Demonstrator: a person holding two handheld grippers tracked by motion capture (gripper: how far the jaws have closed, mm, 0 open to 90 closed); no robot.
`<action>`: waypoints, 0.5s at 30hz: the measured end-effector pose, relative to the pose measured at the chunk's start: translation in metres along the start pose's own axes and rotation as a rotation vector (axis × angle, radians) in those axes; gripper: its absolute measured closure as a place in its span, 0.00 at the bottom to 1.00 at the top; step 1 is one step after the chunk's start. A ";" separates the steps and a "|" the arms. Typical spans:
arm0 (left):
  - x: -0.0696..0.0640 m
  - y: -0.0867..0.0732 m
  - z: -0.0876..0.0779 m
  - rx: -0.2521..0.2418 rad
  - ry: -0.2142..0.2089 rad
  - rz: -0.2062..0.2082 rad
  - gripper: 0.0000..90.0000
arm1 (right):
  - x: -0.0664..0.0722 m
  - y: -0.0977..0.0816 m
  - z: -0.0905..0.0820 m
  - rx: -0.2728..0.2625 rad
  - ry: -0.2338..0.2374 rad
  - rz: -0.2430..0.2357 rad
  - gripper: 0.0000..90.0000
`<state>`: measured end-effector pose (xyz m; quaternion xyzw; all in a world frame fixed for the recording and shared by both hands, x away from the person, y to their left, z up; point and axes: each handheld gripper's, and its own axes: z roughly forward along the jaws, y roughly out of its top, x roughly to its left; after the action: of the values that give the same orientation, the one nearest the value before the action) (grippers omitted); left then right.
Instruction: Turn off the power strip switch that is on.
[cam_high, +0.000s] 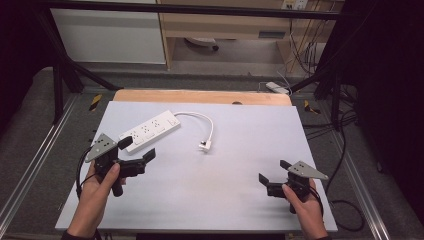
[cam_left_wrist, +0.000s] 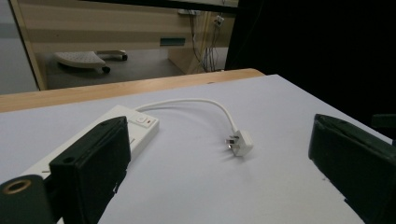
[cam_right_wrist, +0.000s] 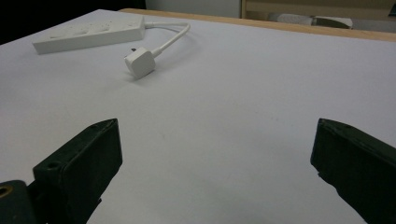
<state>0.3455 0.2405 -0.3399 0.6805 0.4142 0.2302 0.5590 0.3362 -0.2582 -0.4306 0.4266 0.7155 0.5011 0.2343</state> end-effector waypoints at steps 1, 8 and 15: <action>0.000 0.002 0.000 0.000 0.008 0.000 0.07 | 0.000 0.000 0.000 0.000 -0.001 -0.002 0.03; 0.003 0.011 0.002 -0.006 0.005 0.006 0.06 | 0.001 0.000 0.000 0.002 0.003 -0.002 0.02; 0.007 0.019 0.003 -0.017 0.005 0.010 0.06 | 0.001 0.000 0.001 0.006 0.006 -0.008 0.02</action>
<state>0.3570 0.2440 -0.3236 0.6772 0.4100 0.2381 0.5626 0.3359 -0.2569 -0.4309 0.4230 0.7192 0.4996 0.2328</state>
